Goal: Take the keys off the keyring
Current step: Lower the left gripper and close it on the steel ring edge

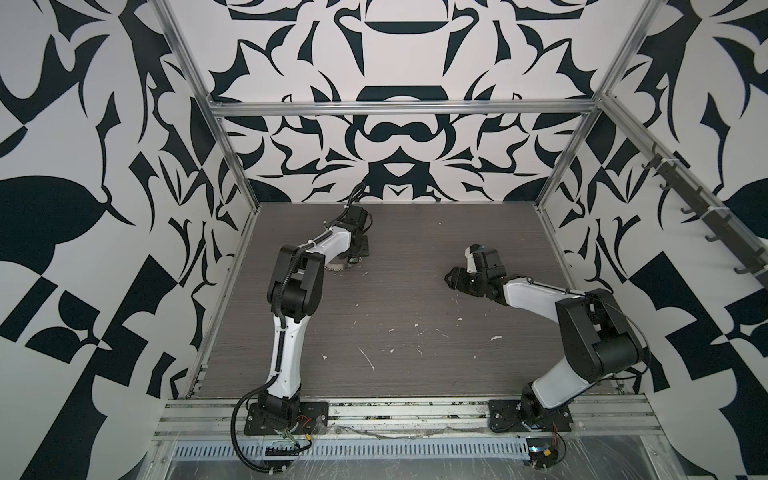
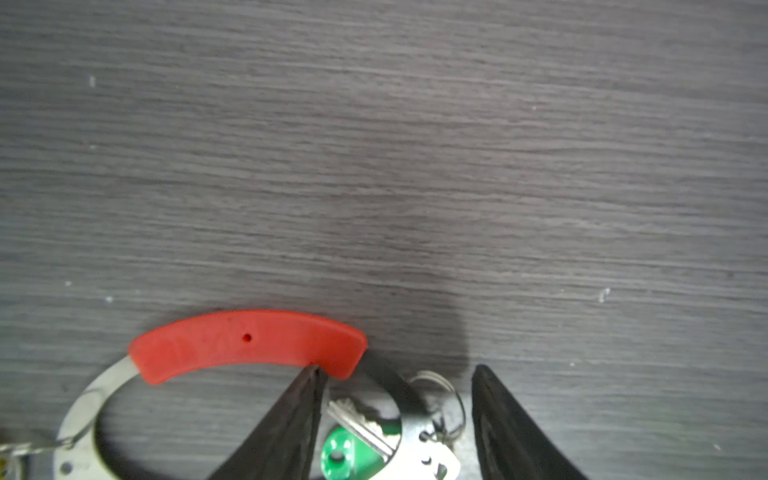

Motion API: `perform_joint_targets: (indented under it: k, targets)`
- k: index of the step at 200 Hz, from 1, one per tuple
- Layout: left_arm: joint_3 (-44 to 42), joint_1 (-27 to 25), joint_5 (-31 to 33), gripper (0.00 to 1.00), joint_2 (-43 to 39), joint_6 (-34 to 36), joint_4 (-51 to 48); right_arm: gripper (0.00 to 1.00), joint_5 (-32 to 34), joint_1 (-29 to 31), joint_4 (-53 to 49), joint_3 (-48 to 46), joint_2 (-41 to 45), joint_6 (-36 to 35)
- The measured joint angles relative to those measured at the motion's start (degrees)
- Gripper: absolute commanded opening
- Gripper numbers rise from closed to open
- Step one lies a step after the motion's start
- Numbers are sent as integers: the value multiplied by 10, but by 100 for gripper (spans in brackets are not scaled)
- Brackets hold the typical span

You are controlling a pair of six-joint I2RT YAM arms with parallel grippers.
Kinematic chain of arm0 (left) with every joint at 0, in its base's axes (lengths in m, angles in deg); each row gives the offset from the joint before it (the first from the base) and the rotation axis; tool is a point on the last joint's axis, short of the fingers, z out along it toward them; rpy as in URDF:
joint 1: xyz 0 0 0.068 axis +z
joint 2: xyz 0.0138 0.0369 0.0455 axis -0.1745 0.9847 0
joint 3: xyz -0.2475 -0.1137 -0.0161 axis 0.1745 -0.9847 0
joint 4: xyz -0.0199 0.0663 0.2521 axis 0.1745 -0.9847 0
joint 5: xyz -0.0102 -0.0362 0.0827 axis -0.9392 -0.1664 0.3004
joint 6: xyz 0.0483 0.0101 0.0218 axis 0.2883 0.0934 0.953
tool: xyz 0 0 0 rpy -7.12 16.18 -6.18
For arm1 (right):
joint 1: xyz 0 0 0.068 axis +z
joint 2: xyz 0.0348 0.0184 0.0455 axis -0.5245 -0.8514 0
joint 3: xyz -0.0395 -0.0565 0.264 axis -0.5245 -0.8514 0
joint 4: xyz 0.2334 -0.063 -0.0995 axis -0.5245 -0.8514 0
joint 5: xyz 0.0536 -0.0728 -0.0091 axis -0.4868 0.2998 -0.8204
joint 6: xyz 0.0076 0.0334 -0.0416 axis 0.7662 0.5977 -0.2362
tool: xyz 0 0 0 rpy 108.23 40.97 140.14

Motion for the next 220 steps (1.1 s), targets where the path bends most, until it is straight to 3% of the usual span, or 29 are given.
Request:
perform_joint_targets:
  k: [88, 220]
  targets:
    - [15, -60, 116, 57, -23, 38, -23, 60, -7, 0, 1, 0, 0, 2]
    - [90, -62, 138, 36, 53, 49, -58, 60, -10, 0, 3, 0, 0, 4]
